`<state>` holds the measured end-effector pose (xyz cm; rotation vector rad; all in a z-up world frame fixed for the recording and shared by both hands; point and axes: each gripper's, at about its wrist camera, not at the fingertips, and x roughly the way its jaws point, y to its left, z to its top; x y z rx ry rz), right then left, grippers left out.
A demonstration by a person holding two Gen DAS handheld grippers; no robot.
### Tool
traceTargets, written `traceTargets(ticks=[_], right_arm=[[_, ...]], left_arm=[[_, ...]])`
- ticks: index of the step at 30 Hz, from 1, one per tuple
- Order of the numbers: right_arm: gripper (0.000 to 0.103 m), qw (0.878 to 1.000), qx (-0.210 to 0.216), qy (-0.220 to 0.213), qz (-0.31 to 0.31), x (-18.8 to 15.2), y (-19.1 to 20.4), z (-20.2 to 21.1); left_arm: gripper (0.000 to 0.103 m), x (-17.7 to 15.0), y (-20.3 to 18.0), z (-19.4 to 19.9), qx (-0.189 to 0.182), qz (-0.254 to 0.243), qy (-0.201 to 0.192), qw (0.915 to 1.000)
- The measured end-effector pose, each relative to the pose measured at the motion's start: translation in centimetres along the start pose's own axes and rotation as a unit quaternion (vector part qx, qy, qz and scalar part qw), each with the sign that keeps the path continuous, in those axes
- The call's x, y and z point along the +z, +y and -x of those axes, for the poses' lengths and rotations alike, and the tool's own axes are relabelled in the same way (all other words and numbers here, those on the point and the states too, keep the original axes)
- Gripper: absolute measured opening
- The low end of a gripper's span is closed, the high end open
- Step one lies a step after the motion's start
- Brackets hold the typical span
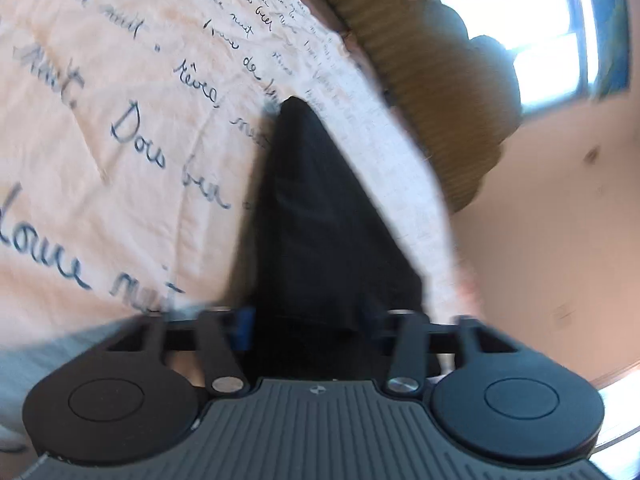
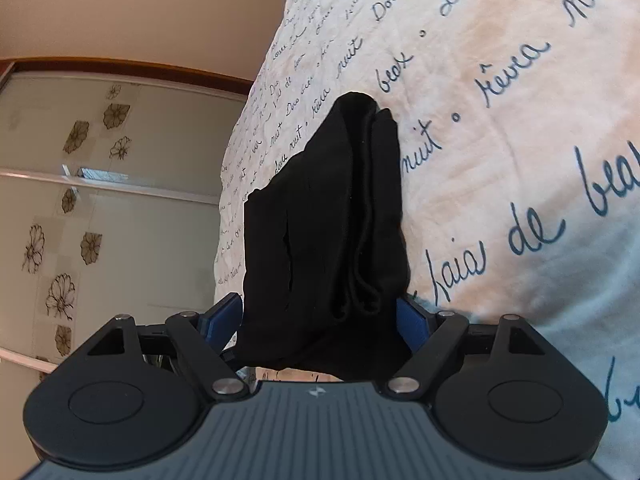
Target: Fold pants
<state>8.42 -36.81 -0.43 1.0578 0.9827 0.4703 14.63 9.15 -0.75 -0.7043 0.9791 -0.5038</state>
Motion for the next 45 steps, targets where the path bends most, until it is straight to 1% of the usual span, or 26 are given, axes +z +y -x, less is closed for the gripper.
traceTargets(ticks=[1, 2, 5, 9, 10, 12, 14, 16, 18, 19, 21, 22, 23, 24, 25, 26, 27, 29, 32, 33, 35, 37, 39, 42, 44, 45], right_arm=[[0.049, 0.999, -0.025, 0.003, 0.026, 0.0, 0.5, -0.3], [0.027, 0.998, -0.051, 0.010, 0.048, 0.0, 0.9, -0.8], [0.026, 0.995, -0.061, 0.028, 0.080, 0.4, 1.6, -0.9], [0.025, 0.988, -0.072, 0.041, 0.126, 1.8, 3.8, -0.4], [0.025, 0.987, -0.077, 0.046, 0.134, 2.1, 4.2, -0.5], [0.025, 0.985, -0.086, 0.062, 0.139, 2.2, 3.8, -0.9], [0.024, 0.986, -0.088, 0.070, 0.120, 1.9, 2.2, -1.5], [0.026, 0.993, -0.061, 0.059, 0.081, 1.8, 0.5, -1.4], [0.033, 0.998, -0.029, 0.039, 0.040, 1.5, -0.8, -0.8], [0.034, 0.999, -0.019, 0.030, 0.021, 1.4, -1.2, -0.5], [0.038, 1.000, -0.015, 0.007, 0.002, 1.3, -1.5, 0.5], [0.039, 1.000, -0.020, -0.013, -0.005, 1.3, -1.4, 1.3], [0.041, 0.999, -0.027, -0.039, -0.012, 1.3, -1.3, 2.1], [0.047, 0.997, -0.038, -0.071, -0.016, 1.5, -0.9, 2.9], [0.050, 0.993, -0.055, -0.102, -0.009, 1.4, -0.3, 3.7], [0.057, 0.989, -0.072, -0.131, 0.012, 1.1, 0.9, 4.2], [0.061, 0.985, -0.084, -0.147, 0.042, 0.8, 2.2, 4.4], [0.062, 0.974, -0.107, -0.162, 0.118, -0.4, 5.5, 3.5], [0.062, 0.950, -0.150, -0.160, 0.223, -2.3, 9.6, 0.6], [0.063, 0.946, -0.153, -0.150, 0.243, -2.7, 10.2, -0.6], [0.063, 0.948, -0.151, -0.132, 0.246, -3.1, 10.3, -2.5], [0.063, 0.953, -0.151, -0.122, 0.233, -3.4, 9.9, -4.1], [0.063, 0.953, -0.159, -0.118, 0.231, -3.8, 9.7, -5.4], [0.063, 0.935, -0.189, -0.133, 0.269, -5.2, 9.8, -6.6], [0.064, 0.928, -0.197, -0.141, 0.282, -5.8, 9.7, -7.0], [0.064, 0.925, -0.200, -0.144, 0.290, -6.1, 9.6, -7.1]], left_arm=[[0.031, -0.2, -0.5, -0.3, 0.024, -0.018, 0.000, 0.9996], [0.029, -0.4, -1.0, -0.4, 0.033, -0.029, -0.002, 0.9990], [0.026, -0.9, -2.8, -0.1, 0.074, -0.067, -0.004, 0.9950], [0.024, -2.5, -5.9, 0.5, 0.122, -0.145, -0.017, 0.9818], [0.025, -2.9, -6.0, 0.2, 0.130, -0.153, -0.018, 0.9795], [0.029, -3.7, -5.5, -0.4, 0.146, -0.165, -0.025, 0.9752], [0.031, -3.8, -5.0, -0.4, 0.141, -0.151, -0.038, 0.9777], [0.033, -3.9, -4.9, -0.2, 0.142, -0.147, -0.043, 0.9779], [0.033, -3.9, -4.8, 0.0, 0.140, -0.148, -0.046, 0.9779], [0.033, -3.9, -4.8, 0.1, 0.138, -0.145, -0.046, 0.9786], [0.036, -3.8, -4.8, 0.3, 0.136, -0.139, -0.046, 0.9798], [0.037, -3.8, -4.7, 0.3, 0.136, -0.137, -0.047, 0.9801], [0.040, -3.8, -4.7, 0.4, 0.136, -0.135, -0.049, 0.9801], [0.047, -3.8, -4.8, 0.6, 0.137, -0.134, -0.051, 0.9801], [0.048, -4.0, -5.1, 0.9, 0.143, -0.135, -0.054, 0.9791], [0.052, -4.0, -5.4, 1.2, 0.152, -0.137, -0.057, 0.9772], [0.058, -4.0, -5.7, 1.6, 0.165, -0.141, -0.061, 0.9743], [0.065, -4.1, -6.6, 2.5, 0.196, -0.156, -0.079, 0.9649], [0.068, -4.1, -8.4, 4.1, 0.233, -0.198, -0.127, 0.9436], [0.069, -4.0, -8.9, 4.5, 0.238, -0.206, -0.144, 0.9382], [0.072, -3.6, -10.1, 5.0, 0.239, -0.218, -0.169, 0.9312], [0.074, -3.4, -11.0, 4.6, 0.225, -0.224, -0.174, 0.9321], [0.074, -3.4, -11.4, 3.7, 0.210, -0.226, -0.164, 0.9369], [0.074, -4.1, -11.0, 1.4, 0.201, -0.238, -0.140, 0.9399], [0.074, -4.8, -10.0, -0.4, 0.204, -0.241, -0.119, 0.9415], [0.076, -5.2, -9.4, -1.3, 0.210, -0.243, -0.108, 0.9409]])
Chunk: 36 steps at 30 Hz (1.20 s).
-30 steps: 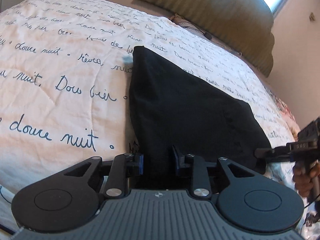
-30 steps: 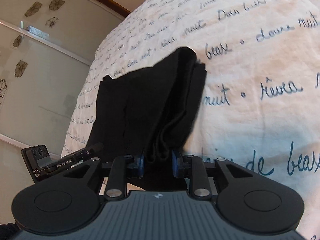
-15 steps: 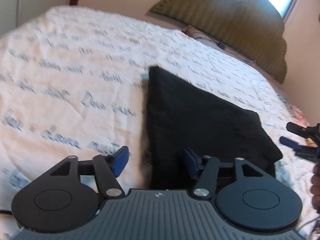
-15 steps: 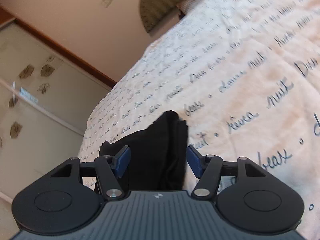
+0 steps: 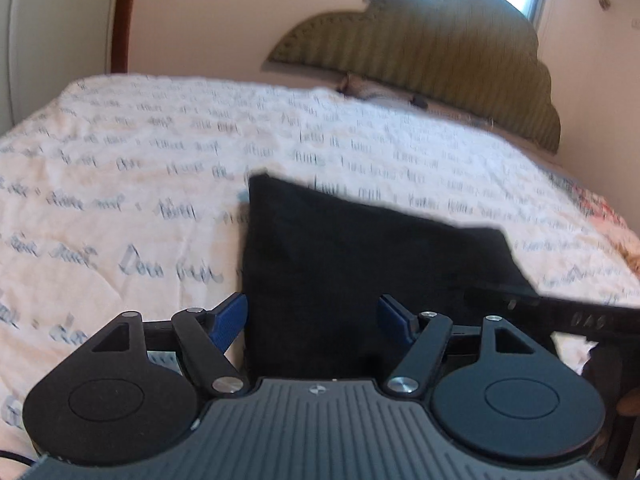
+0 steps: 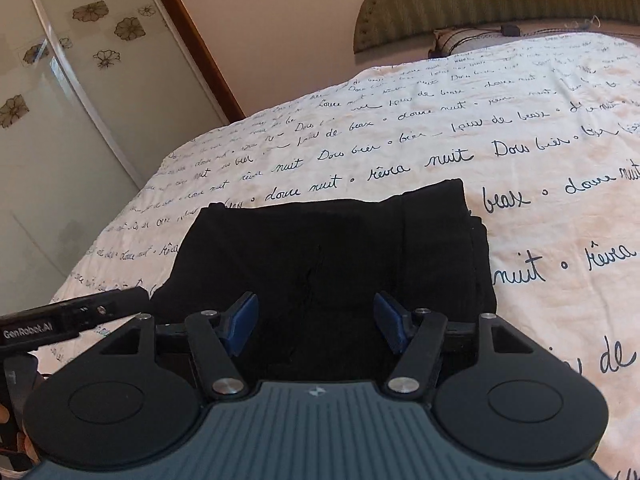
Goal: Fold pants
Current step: 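Release the folded pants and pull both tools back from the stack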
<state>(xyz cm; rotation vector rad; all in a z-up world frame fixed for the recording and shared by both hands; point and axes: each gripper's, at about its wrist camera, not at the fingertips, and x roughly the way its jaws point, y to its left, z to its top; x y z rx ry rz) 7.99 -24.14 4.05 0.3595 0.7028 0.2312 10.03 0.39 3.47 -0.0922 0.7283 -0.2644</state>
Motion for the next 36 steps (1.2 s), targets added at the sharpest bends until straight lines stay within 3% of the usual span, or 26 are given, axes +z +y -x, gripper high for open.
traceTargets(ticks=[2, 3, 9, 12, 14, 17, 22, 25, 29, 33, 36], right_arm=[[0.064, 1.000, -0.003, -0.010, 0.013, -0.8, 0.0, -0.1], [0.064, 1.000, -0.005, -0.017, 0.017, -1.3, 0.0, -0.1], [0.067, 0.994, -0.038, -0.050, 0.088, -3.1, 1.6, -0.1], [0.068, 0.993, -0.080, -0.054, 0.073, -2.7, 2.8, 1.9], [0.069, 0.987, -0.120, -0.082, 0.072, -3.1, 3.8, 4.5], [0.093, 0.980, -0.141, -0.129, 0.060, -5.1, 4.1, 8.3], [0.096, 0.985, -0.143, -0.066, 0.067, -9.9, 4.2, 8.7], [0.096, 0.984, -0.161, -0.045, 0.064, -12.2, 4.4, 8.2], [0.096, 0.984, -0.155, -0.046, 0.070, -12.9, 5.4, 9.0], [0.100, 0.983, -0.166, -0.033, 0.078, -13.3, 6.0, 8.5], [0.103, 0.981, -0.169, -0.034, 0.088, -13.7, 6.0, 7.7]], left_arm=[[0.084, -1.9, 0.5, -1.5, 0.000, -0.002, 0.009, 1.0000], [0.088, -2.7, 0.9, -1.6, -0.008, 0.000, -0.015, 0.9999], [0.091, -2.6, 0.6, -1.5, 0.000, -0.010, -0.018, 0.9998], [0.089, -2.4, 0.4, 1.1, 0.034, 0.006, -0.024, 0.9991], [0.090, -3.2, 0.2, 4.0, 0.028, 0.018, -0.051, 0.9981], [0.091, -5.4, -1.2, 7.4, 0.036, 0.002, -0.077, 0.9963], [0.092, -10.2, -3.8, 9.4, 0.028, -0.017, -0.073, 0.9968], [0.093, -12.3, -4.5, 9.2, 0.056, -0.037, -0.064, 0.9957], [0.103, -13.1, -4.2, 9.9, 0.072, -0.052, -0.065, 0.9939], [0.103, -13.0, -4.2, 9.5, 0.064, -0.063, -0.058, 0.9942], [0.103, -13.0, -3.4, 8.8, 0.061, -0.046, -0.057, 0.9955]])
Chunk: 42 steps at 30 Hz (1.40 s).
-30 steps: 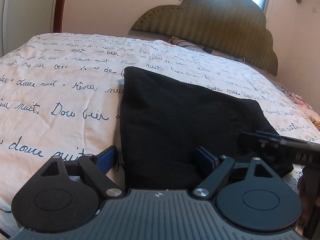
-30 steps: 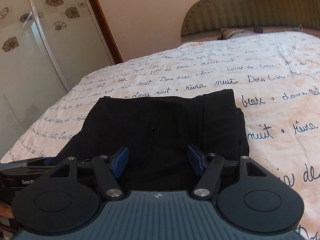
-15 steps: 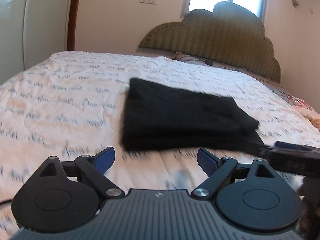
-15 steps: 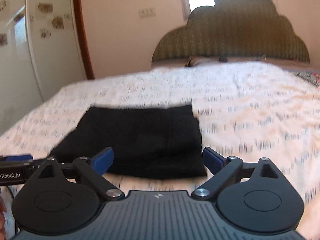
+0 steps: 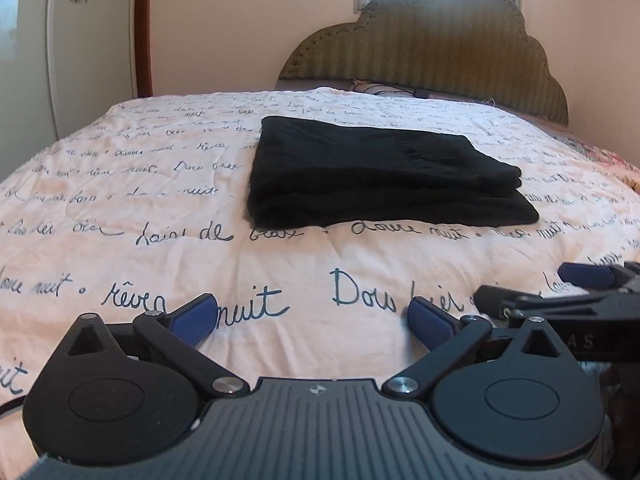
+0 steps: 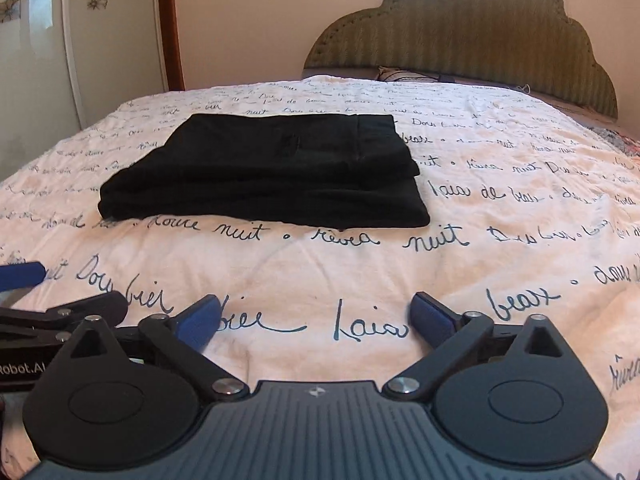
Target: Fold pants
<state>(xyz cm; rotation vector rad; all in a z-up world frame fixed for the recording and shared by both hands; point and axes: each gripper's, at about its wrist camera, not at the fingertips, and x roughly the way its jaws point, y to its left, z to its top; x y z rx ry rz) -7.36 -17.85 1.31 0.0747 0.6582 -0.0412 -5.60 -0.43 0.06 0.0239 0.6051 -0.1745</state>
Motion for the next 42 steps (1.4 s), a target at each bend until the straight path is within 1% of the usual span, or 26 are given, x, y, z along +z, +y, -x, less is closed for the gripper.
traceTargets(ticks=[1, 3, 5, 7, 9, 12, 14, 17, 21, 34, 42], right_arm=[[0.103, 1.000, 0.001, -0.004, 0.000, -0.2, 0.0, 0.1], [0.103, 1.000, 0.007, -0.008, -0.002, -0.5, -0.2, 0.3], [0.103, 1.000, 0.014, -0.016, -0.002, -0.9, -0.4, 0.5], [0.103, 1.000, 0.011, -0.018, 0.000, -1.0, -0.3, 0.5], [0.103, 1.000, 0.005, -0.017, 0.003, -1.0, -0.1, 0.5], [0.103, 1.000, 0.005, -0.019, 0.003, -1.1, 0.0, 0.5], [0.103, 1.000, 0.006, -0.020, 0.001, -1.1, -0.1, 0.5], [0.103, 1.000, 0.005, -0.021, 0.002, -1.1, 0.0, 0.5], [0.103, 1.000, 0.000, -0.021, 0.006, -1.1, 0.2, 0.4], [0.103, 1.000, -0.001, -0.015, 0.009, -1.0, 0.3, 0.1], [0.103, 1.000, -0.002, -0.016, 0.009, -1.0, 0.4, 0.2]], left_arm=[[0.103, -0.3, 0.3, 0.0, -0.005, 0.009, -0.005, 0.9999], [0.103, -0.7, 0.4, 0.3, -0.009, 0.009, -0.016, 0.9998], [0.103, -1.0, 0.4, 0.5, -0.012, 0.003, -0.020, 0.9997], [0.103, -1.0, 0.7, 0.5, -0.016, 0.012, -0.023, 0.9995], [0.103, -1.1, 0.8, 0.8, -0.007, 0.019, -0.029, 0.9994], [0.103, -1.6, 0.2, 1.2, 0.020, 0.001, -0.039, 0.9990], [0.103, -1.4, -0.1, 1.0, 0.028, -0.011, -0.028, 0.9992], [0.103, -1.0, -0.1, 0.7, 0.030, -0.015, -0.014, 0.9993], [0.103, -1.2, -0.3, 0.5, 0.033, -0.021, -0.014, 0.9991], [0.103, -0.9, 0.1, 0.0, 0.022, -0.016, -0.001, 0.9996], [0.103, -1.0, 0.1, 0.0, 0.020, -0.016, -0.001, 0.9997]])
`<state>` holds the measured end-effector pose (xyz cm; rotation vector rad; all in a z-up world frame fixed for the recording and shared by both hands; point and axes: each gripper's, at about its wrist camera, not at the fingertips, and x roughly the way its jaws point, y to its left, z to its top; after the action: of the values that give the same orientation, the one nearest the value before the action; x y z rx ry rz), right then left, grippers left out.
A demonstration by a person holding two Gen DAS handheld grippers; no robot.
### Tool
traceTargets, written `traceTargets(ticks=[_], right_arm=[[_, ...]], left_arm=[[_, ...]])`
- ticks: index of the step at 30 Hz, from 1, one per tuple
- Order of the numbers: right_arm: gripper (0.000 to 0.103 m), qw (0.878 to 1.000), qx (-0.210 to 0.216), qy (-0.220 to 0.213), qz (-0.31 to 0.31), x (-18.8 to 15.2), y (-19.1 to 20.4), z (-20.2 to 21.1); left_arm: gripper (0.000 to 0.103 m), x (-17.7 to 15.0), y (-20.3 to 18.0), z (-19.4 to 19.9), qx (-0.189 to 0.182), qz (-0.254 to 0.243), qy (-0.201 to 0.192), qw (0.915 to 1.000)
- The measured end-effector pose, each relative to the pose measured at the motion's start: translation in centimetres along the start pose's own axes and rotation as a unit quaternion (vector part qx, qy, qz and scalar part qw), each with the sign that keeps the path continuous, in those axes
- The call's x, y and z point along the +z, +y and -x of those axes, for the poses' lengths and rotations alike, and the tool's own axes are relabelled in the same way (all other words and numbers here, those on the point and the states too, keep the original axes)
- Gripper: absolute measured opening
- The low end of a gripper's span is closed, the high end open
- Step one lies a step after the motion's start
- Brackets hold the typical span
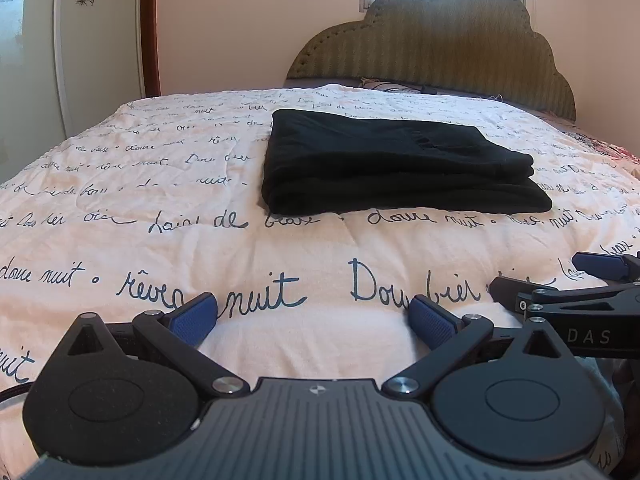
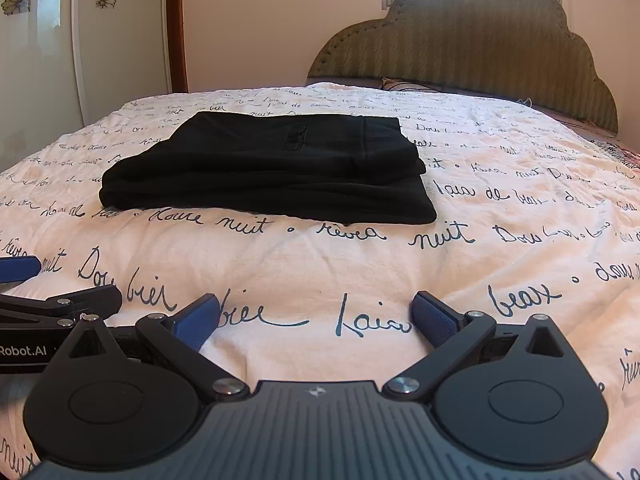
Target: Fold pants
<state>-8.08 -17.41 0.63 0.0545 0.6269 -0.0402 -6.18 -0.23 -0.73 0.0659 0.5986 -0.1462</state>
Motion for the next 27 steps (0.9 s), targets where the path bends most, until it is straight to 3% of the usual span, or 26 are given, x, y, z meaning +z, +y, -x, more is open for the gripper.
traceTargets(ticks=[27], right_arm=[[0.103, 1.000, -0.001, 0.000, 0.000, -0.03, 0.10, 0.03]], left_arm=[[0.103, 0.05, -0.02, -0.09, -0.001, -0.001, 0.003, 1.0000]])
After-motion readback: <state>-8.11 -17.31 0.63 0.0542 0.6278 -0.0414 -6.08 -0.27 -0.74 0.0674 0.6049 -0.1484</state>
